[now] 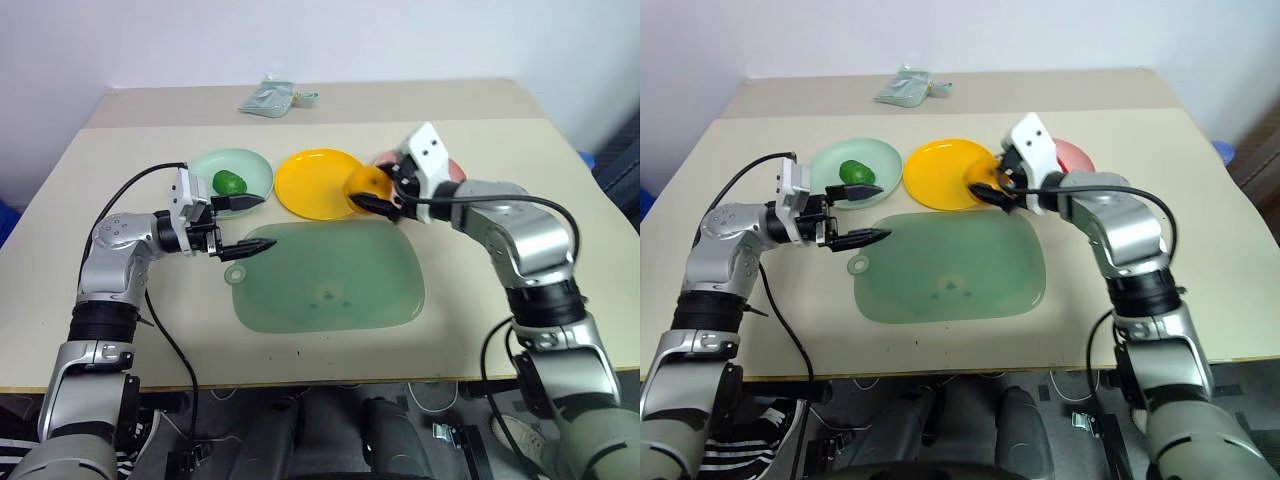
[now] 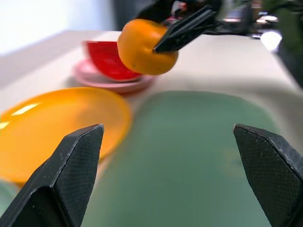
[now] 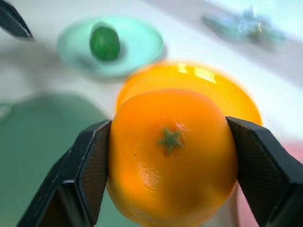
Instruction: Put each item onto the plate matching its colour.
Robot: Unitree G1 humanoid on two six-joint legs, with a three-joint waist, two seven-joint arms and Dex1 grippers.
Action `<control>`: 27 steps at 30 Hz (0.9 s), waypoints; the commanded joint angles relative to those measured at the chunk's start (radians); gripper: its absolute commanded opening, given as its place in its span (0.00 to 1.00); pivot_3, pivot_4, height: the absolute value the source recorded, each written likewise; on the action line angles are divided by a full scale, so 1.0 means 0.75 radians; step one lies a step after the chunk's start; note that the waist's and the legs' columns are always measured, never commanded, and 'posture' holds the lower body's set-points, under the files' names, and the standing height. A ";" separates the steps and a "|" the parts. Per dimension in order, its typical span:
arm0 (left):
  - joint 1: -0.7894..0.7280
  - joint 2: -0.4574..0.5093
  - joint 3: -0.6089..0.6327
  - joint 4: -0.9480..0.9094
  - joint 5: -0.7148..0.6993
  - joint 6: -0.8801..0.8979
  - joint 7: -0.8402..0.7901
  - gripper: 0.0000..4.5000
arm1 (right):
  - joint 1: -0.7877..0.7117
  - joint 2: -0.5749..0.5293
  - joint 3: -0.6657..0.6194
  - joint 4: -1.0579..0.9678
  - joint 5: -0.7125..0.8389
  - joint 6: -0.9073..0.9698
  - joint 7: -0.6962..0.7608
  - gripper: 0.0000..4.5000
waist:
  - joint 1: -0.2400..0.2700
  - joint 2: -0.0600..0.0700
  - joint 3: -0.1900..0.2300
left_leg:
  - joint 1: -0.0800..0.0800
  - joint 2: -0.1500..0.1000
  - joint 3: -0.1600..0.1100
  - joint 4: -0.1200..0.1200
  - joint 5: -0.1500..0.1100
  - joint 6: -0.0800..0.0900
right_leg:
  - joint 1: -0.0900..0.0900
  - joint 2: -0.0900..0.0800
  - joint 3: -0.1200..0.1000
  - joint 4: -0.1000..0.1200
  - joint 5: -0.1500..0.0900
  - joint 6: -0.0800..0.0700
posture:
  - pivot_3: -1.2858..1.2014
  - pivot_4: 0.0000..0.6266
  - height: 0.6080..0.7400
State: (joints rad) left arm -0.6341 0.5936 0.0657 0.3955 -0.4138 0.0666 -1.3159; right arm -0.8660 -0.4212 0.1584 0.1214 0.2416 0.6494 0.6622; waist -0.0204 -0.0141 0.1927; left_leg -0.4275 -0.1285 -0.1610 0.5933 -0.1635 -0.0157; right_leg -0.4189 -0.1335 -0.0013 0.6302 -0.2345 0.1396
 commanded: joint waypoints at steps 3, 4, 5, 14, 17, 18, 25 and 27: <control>0.021 0.004 0.028 -0.054 0.018 -0.043 0.062 1.00 | -0.233 0.232 0.067 0.545 -0.166 -0.390 -0.095 0.70 | -0.008 0.000 0.000 | 0.000 0.000 0.000 -0.001 0.001 -0.002 | -0.002 0.000 0.000 0.001 0.001 -0.002 | 0.52 0.24 1.00; 0.031 0.006 0.032 -0.068 0.017 -0.045 0.070 1.00 | -0.276 0.266 0.062 0.671 -0.187 -0.468 -0.113 0.70 | -0.012 0.000 0.000 | 0.000 0.000 0.000 -0.002 0.001 -0.002 | -0.002 0.001 0.000 0.002 0.002 -0.002 | 0.52 0.24 1.00; 0.039 0.009 0.036 -0.082 0.010 -0.037 0.075 1.00 | -0.313 0.297 0.039 0.779 -0.183 -0.524 -0.117 0.70 | -0.015 0.000 0.000 | 0.000 0.000 0.000 -0.002 0.002 -0.003 | -0.002 0.001 0.000 0.002 0.002 -0.002 | 0.52 0.24 1.00; 0.114 0.051 0.062 -0.184 -0.025 0.019 0.104 1.00 | -0.480 0.381 -0.032 1.265 -0.254 -0.846 -0.189 0.99 | -0.041 0.001 0.000 | 0.000 0.000 -0.003 -0.006 0.003 -0.005 | -0.004 0.003 0.001 0.003 0.002 -0.003 | 0.52 0.24 1.00; 0.120 0.055 0.063 -0.189 -0.025 0.022 0.105 1.00 | -0.504 0.375 -0.118 1.241 -0.193 -0.862 -0.171 0.99 | -0.057 0.001 0.000 | 0.000 0.001 -0.003 -0.008 0.004 -0.007 | -0.007 0.004 0.002 0.004 0.002 -0.004 | 0.52 0.24 1.00; 0.115 0.053 0.061 -0.186 -0.031 0.028 0.099 1.00 | -0.498 0.365 -0.152 1.199 -0.160 -0.841 -0.143 0.99 | -0.063 0.001 0.000 | 0.000 0.001 -0.003 -0.009 0.004 -0.007 | -0.007 0.004 0.002 0.005 0.002 -0.004 | 0.52 0.24 1.00; 0.090 0.060 0.064 -0.150 -0.041 0.020 0.045 1.00 | -0.192 0.253 -0.229 0.478 0.049 -0.519 0.089 0.99 | -0.060 0.001 0.000 | 0.000 0.002 -0.003 -0.010 0.005 -0.008 | -0.008 0.005 0.002 0.004 0.002 -0.004 | 0.52 0.24 1.00; 0.081 0.064 0.072 -0.129 -0.049 0.018 0.019 1.00 | -0.019 0.171 -0.210 0.147 0.092 -0.416 0.138 0.99 | -0.051 0.001 0.000 | 0.000 0.002 -0.004 -0.010 0.004 -0.007 | -0.007 0.005 0.002 0.004 0.002 -0.004 | 0.52 0.24 1.00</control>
State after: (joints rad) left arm -0.5568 0.6269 0.0942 0.3044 -0.4272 0.0935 -1.2866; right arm -0.9109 -0.2629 0.0058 0.3956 0.2668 0.2857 0.7336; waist -0.0585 -0.0135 0.1929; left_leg -0.4275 -0.1270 -0.1635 0.5858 -0.1602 -0.0212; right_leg -0.4244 -0.1297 0.0003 0.6333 -0.2327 0.1364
